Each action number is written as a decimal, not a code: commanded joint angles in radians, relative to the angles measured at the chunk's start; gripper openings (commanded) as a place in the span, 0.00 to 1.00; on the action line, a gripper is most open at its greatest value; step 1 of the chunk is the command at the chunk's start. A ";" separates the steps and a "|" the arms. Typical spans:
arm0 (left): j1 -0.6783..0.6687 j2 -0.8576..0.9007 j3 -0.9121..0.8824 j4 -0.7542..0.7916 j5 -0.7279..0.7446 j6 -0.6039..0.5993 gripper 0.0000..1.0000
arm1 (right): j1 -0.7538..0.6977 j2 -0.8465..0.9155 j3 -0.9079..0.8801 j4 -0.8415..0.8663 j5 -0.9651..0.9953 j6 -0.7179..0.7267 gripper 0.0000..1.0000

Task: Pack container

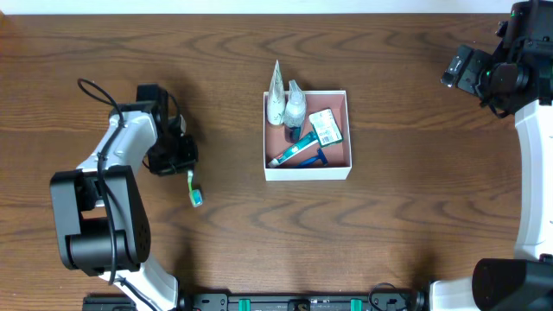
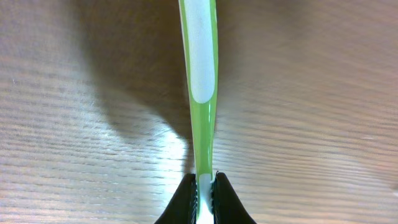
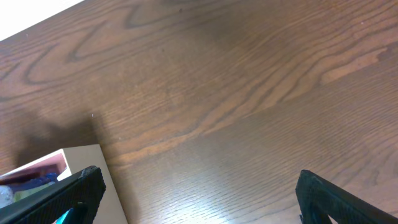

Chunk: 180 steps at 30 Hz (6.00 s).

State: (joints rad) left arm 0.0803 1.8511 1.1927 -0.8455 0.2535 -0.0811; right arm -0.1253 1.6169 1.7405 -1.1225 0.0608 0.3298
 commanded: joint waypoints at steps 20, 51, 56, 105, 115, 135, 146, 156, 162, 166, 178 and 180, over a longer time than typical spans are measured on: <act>-0.278 -0.422 0.131 -0.006 0.140 0.336 0.06 | -0.006 0.006 0.010 0.000 0.010 0.014 0.99; -0.760 -0.186 0.131 0.321 -0.247 0.723 0.06 | -0.006 0.006 0.010 0.000 0.010 0.014 0.99; -0.761 -0.148 0.131 0.348 -0.247 0.762 0.06 | -0.006 0.006 0.010 0.000 0.010 0.014 0.99; -0.760 -1.047 0.131 -0.172 -0.629 -0.138 0.98 | -0.006 0.006 0.010 0.000 0.010 0.014 0.99; -0.759 -1.066 0.104 -0.540 -0.631 -0.266 0.98 | -0.006 0.006 0.010 0.000 0.010 0.014 0.99; -0.362 -1.626 -0.628 0.517 -0.428 -0.215 0.98 | -0.006 0.006 0.010 0.000 0.010 0.014 0.99; -0.225 -1.698 -0.926 1.057 -0.275 -0.148 0.98 | -0.006 0.006 0.010 0.000 0.010 0.014 0.99; -0.119 -1.844 -1.039 1.102 -0.237 -0.148 0.98 | -0.006 0.006 0.010 0.000 0.010 0.014 0.99; -0.096 -1.849 -1.110 1.098 -0.234 -0.148 0.98 | -0.006 0.006 0.010 0.000 0.010 0.014 0.99; -0.072 -1.849 -1.172 1.096 -0.185 -0.148 0.98 | -0.006 0.006 0.010 0.000 0.010 0.014 0.99; -0.045 -1.849 -1.189 0.810 -0.155 -0.130 0.98 | -0.006 0.006 0.010 0.000 0.010 0.014 0.99; -0.045 -1.849 -1.189 0.780 -0.156 -0.130 0.98 | -0.006 0.006 0.010 0.000 0.010 0.014 0.99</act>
State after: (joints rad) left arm 0.0311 0.0109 0.0120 -0.0166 0.0788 -0.2302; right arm -0.1253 1.6169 1.7405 -1.1233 0.0608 0.3302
